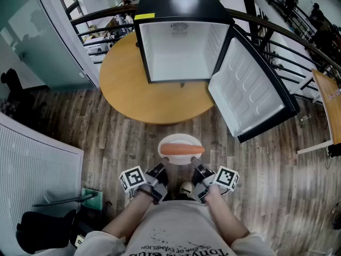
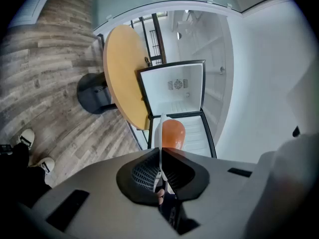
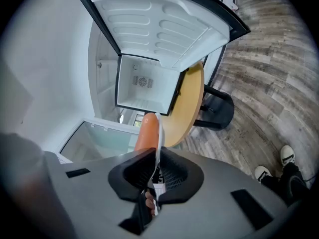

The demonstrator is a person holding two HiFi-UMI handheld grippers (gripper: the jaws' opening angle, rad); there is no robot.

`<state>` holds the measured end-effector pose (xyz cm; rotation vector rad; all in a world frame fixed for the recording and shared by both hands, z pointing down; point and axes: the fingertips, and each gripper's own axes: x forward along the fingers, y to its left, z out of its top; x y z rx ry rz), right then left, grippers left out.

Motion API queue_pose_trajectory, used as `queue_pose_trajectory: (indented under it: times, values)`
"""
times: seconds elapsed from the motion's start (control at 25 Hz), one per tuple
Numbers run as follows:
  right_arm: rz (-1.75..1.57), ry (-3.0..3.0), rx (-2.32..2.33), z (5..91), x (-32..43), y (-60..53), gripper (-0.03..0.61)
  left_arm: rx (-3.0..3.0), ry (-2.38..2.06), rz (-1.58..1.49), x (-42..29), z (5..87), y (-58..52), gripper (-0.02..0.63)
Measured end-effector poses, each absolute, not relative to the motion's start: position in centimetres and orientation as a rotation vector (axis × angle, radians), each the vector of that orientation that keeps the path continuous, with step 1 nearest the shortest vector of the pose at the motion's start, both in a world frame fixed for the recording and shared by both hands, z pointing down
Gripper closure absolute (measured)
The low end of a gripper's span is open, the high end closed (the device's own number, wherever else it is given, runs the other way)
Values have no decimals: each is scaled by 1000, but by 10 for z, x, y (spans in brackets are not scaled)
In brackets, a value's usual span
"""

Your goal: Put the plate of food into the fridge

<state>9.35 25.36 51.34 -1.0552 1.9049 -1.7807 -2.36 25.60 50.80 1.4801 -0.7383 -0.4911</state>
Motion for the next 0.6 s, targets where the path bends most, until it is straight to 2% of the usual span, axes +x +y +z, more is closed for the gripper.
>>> queue_pose_trajectory:
  times: [0.6]
  values:
    - [-1784, 1957, -1052, 518, 80, 249, 532, 1438, -758, -483, -37, 512, 258, 583]
